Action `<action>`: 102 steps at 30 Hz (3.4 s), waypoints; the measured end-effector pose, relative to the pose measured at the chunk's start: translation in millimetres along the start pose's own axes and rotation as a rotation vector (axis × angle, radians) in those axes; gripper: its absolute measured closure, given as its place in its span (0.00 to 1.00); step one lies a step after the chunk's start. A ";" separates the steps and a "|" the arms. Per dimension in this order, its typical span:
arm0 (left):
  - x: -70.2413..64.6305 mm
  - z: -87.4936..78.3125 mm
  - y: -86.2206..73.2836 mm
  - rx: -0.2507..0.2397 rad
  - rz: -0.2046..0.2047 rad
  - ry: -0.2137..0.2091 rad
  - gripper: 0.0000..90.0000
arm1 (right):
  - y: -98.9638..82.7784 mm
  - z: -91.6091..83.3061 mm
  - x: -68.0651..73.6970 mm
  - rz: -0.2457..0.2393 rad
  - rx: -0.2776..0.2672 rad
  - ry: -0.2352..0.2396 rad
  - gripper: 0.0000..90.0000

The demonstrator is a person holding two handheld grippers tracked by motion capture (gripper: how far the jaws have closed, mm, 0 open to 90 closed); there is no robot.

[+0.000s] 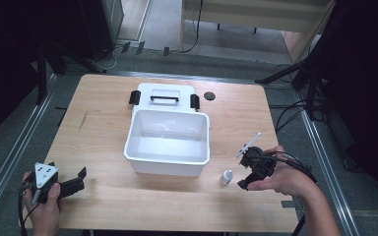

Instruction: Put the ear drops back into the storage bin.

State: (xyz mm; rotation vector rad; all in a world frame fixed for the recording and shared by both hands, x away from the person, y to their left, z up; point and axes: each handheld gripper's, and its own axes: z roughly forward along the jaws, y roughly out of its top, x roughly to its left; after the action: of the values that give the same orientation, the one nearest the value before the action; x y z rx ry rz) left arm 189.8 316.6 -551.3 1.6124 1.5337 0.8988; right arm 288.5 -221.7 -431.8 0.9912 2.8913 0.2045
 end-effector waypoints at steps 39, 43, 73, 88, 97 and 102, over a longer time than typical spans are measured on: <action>-0.6 0.4 0.0 -0.001 0.003 -0.004 0.00 | 44.2 26.2 8.3 -0.047 0.067 0.069 0.80; -0.6 0.4 0.0 0.000 0.004 -0.004 0.00 | 44.0 24.4 8.0 -0.059 0.071 0.067 0.80; -0.6 0.6 0.2 -0.001 0.004 -0.003 0.00 | 75.0 -63.0 8.3 -0.168 0.049 0.014 0.80; -0.6 0.8 0.3 0.004 0.005 -0.005 0.00 | 102.1 -109.3 20.6 -0.212 0.007 0.019 0.80; -0.3 1.0 0.5 0.006 0.004 -0.010 0.00 | 121.3 -114.6 34.0 -0.247 -0.006 0.033 0.80; -0.7 1.1 0.5 0.004 0.002 -0.013 0.00 | 132.9 -106.9 42.1 -0.274 -0.002 0.035 0.80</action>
State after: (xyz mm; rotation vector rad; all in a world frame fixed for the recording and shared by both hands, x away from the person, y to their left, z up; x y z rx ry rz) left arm 191.0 315.9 -551.5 1.6199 1.5268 0.8852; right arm 323.2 -102.6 -307.4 0.5865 3.0145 0.2072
